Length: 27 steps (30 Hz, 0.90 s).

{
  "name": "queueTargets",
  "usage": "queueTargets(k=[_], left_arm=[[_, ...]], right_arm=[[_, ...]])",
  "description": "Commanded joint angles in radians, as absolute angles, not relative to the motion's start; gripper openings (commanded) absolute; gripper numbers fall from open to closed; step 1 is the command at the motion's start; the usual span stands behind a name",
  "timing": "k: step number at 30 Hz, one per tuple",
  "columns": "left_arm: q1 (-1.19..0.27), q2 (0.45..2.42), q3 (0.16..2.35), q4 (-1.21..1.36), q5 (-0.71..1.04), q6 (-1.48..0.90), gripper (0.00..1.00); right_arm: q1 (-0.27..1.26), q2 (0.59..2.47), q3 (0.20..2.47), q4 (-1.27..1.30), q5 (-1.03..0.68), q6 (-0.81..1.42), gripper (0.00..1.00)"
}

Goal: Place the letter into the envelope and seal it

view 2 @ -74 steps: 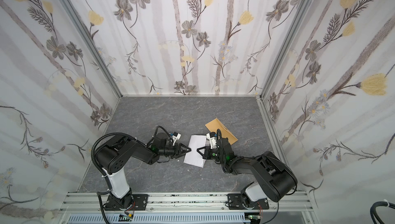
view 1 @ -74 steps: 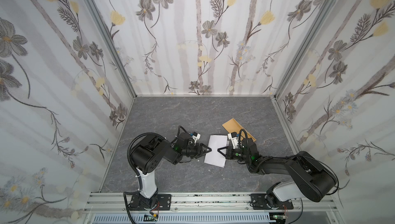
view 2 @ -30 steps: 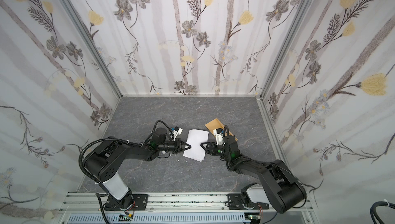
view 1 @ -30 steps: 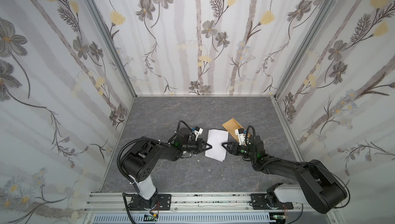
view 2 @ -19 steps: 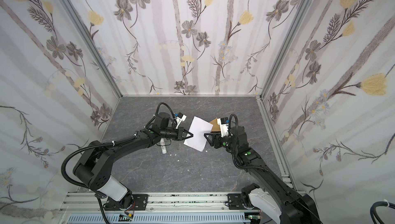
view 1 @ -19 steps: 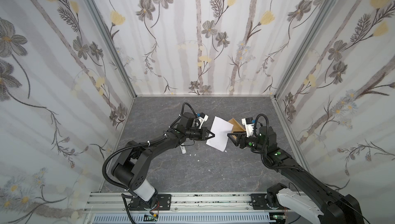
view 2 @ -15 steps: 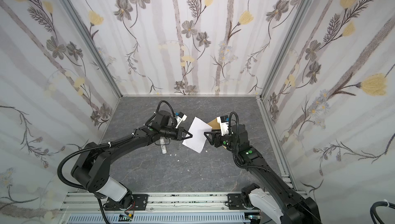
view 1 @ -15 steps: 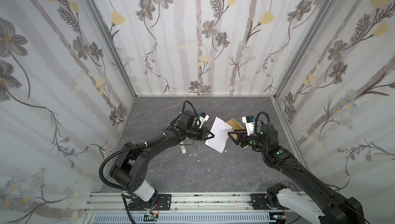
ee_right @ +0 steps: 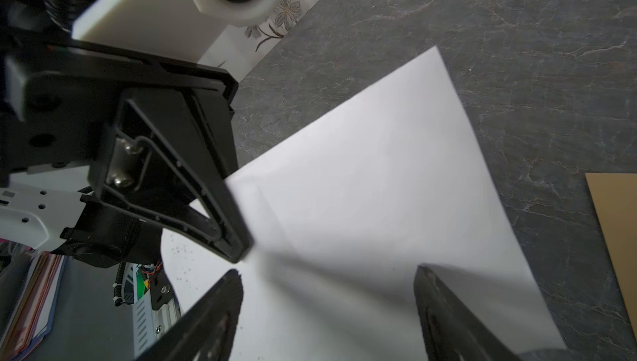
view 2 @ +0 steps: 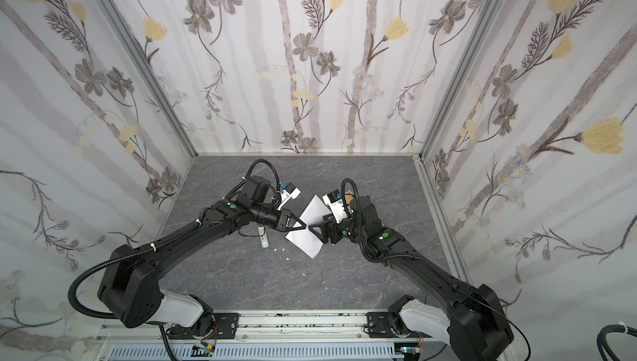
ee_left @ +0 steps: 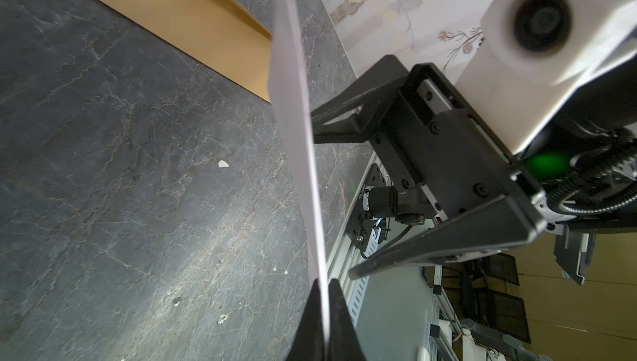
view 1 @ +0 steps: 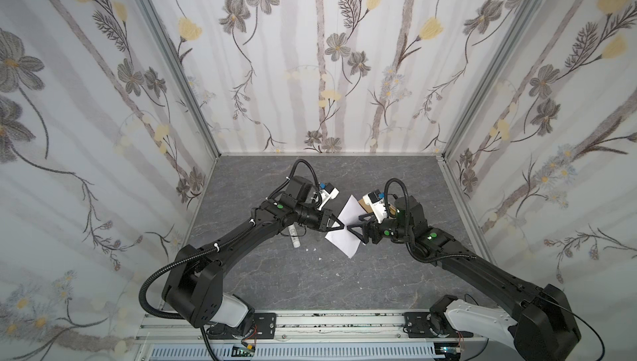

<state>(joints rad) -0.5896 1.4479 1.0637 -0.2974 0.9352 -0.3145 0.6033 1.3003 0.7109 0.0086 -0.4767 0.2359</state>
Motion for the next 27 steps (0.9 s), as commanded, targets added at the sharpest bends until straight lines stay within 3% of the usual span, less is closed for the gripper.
queueTargets(k=[1, 13, 27], left_arm=[[-0.589, 1.425, 1.075, -0.312, 1.006, -0.301, 0.00], [-0.585, 1.393, 1.070, -0.329, 0.995, -0.303, 0.00], [-0.548, 1.388, 1.113, -0.324, 0.947, -0.317, 0.00]], right_arm=[[0.613, 1.313, 0.723, 0.043, -0.487, 0.199, 0.81], [0.605, 1.255, 0.714, 0.054, -0.512, 0.198, 0.87], [0.419, 1.141, 0.518, 0.339, -0.748, 0.463, 0.89]])
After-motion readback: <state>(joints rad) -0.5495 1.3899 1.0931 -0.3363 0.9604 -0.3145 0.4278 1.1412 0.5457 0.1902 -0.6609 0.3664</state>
